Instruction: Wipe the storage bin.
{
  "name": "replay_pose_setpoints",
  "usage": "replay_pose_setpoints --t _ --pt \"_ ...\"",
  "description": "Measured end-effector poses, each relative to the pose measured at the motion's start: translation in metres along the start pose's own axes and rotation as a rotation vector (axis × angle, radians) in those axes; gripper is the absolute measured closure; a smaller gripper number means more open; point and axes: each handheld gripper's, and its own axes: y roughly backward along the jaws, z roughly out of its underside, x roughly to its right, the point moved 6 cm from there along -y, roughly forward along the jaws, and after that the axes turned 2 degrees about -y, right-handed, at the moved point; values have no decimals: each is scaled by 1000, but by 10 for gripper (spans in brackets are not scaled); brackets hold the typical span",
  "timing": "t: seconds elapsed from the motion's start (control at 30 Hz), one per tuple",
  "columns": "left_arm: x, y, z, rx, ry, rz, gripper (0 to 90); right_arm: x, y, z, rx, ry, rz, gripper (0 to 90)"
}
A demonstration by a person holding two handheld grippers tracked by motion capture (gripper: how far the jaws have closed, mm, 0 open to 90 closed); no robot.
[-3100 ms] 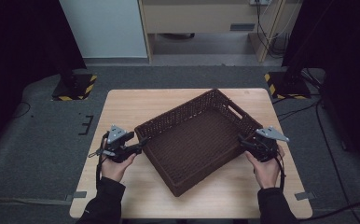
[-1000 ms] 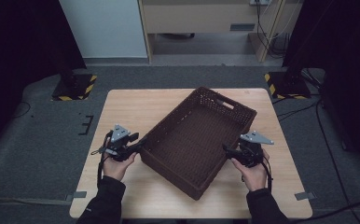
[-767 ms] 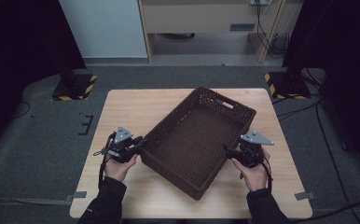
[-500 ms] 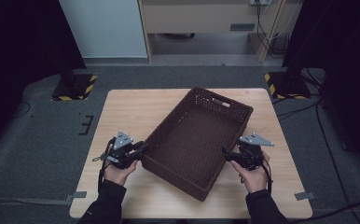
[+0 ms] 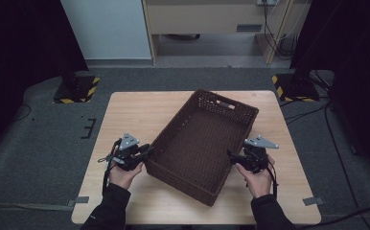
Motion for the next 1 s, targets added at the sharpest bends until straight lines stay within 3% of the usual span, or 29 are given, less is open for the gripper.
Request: replay_pose_setpoints --t 0.2,0.3,0.6,0.73,0.87,0.93,1.0 --pt "10 5 5 -7 0 -16 763 1 2 -2 11 18 20 296" --pt "12 8 7 0 3 -6 752 -4 -2 2 -17 28 15 288" --pt "6 18 -7 40 -13 -7 678 -5 -7 4 -39 61 19 356" --pt "3 15 -9 28 -30 -12 677 -6 -12 1 -36 80 3 367" --pt "1 7 -9 16 -39 -29 695 -8 -16 -1 -27 94 -23 371" --pt "1 6 -8 15 -29 -17 700 -8 -17 -1 -22 96 -26 371" --pt "3 5 -6 16 -26 -7 766 -8 -18 -2 -13 95 -27 360"
